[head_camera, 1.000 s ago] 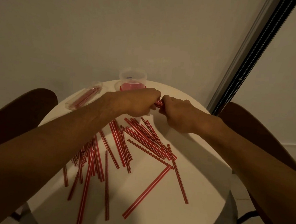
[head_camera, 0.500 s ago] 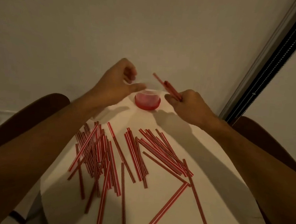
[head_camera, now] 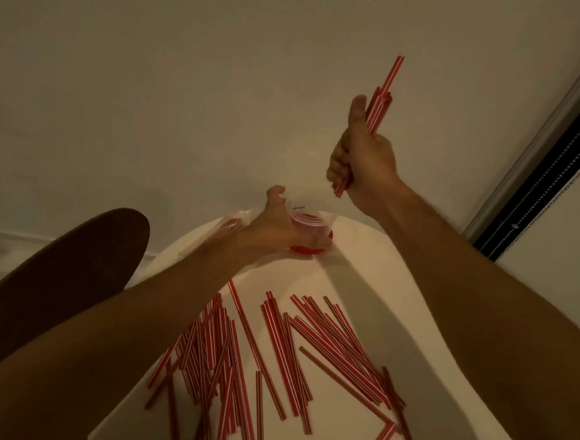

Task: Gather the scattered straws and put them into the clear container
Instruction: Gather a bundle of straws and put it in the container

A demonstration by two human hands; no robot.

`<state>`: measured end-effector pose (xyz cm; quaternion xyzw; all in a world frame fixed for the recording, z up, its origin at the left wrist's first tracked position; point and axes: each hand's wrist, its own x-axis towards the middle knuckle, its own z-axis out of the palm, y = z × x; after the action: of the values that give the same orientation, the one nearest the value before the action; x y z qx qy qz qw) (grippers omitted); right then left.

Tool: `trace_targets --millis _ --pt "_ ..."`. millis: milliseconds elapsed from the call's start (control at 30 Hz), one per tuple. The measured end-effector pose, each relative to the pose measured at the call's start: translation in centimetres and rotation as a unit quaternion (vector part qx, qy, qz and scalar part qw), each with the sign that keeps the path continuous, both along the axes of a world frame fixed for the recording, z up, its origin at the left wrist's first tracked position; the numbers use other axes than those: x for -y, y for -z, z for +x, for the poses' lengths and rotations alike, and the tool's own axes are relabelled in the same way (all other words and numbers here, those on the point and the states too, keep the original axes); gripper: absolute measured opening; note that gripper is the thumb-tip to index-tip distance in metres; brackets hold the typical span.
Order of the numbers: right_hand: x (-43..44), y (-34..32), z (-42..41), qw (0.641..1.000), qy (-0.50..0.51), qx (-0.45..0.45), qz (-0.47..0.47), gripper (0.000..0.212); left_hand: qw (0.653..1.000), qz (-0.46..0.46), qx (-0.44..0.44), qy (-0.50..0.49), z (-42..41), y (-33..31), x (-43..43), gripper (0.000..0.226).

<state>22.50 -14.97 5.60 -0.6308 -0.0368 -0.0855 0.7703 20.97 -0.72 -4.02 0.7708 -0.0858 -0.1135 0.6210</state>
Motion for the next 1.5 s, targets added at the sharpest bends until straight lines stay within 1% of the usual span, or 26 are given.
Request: trace_targets --millis 33,133,167,233,300,367,633,767,800,900,933,1067,1233,1333,1500 --pt "-0.6 0.6 0.5 1.0 0.002 -0.008 0.004 0.059 1.0 -0.017 -0.003 -0.001 0.1 0.3 0.3 0.132" --pt "-2.0 2.5 1.7 0.999 -0.002 -0.034 0.015 0.056 0.994 -0.107 -0.034 0.01 0.4 1.2 0.7 0.124" --pt "-2.3 3.0 2.0 0.999 -0.008 -0.043 0.011 0.055 0.992 -0.119 -0.034 0.012 0.6 1.5 0.7 0.121" --pt "-2.5 3.9 2.2 0.998 -0.017 -0.057 -0.013 0.054 0.993 -0.113 -0.018 0.019 0.8 1.9 0.7 0.11" --pt "-2.5 4.4 2.3 0.997 -0.03 -0.062 -0.035 0.054 0.996 -0.09 0.001 0.023 1.3 2.1 0.6 0.095" --pt "-2.4 4.4 2.3 0.996 -0.043 -0.068 -0.049 0.052 0.997 -0.077 0.012 0.019 1.5 2.3 0.5 0.087" --pt "-2.0 4.6 2.4 0.99 -0.082 -0.082 -0.085 0.042 0.995 -0.102 0.009 0.014 1.5 3.0 0.4 0.084" --pt "-1.7 4.4 2.5 0.989 -0.109 -0.077 -0.065 0.038 0.995 -0.101 0.012 0.012 1.6 3.0 0.6 0.088" --pt "-1.7 4.3 2.4 0.989 -0.116 -0.076 -0.053 0.04 0.995 -0.103 0.012 0.012 1.6 3.0 0.6 0.087" --pt "-1.7 3.9 2.3 0.988 -0.123 -0.084 -0.028 0.058 0.995 -0.103 0.012 0.008 1.6 3.0 0.5 0.087" --pt "-1.7 3.8 2.2 0.988 -0.125 -0.09 -0.016 0.061 0.994 -0.105 0.009 0.008 1.6 3.0 0.5 0.088" --pt "-1.2 3.4 2.1 0.983 -0.147 -0.105 0.043 0.071 0.994 -0.105 0.002 0.007 1.7 3.0 0.6 0.088" --pt "-1.3 3.6 2.1 0.983 -0.14 -0.105 0.062 0.075 0.996 -0.094 0.003 0.0 1.6 2.9 0.5 0.083" --pt "-1.4 3.6 2.3 0.983 -0.124 -0.116 0.063 0.067 0.995 -0.1 -0.001 0.002 1.4 2.7 0.4 0.082" --pt "-1.8 4.0 2.6 0.987 -0.098 -0.115 0.046 0.026 0.995 -0.102 -0.015 0.001 1.2 2.5 0.4 0.085"
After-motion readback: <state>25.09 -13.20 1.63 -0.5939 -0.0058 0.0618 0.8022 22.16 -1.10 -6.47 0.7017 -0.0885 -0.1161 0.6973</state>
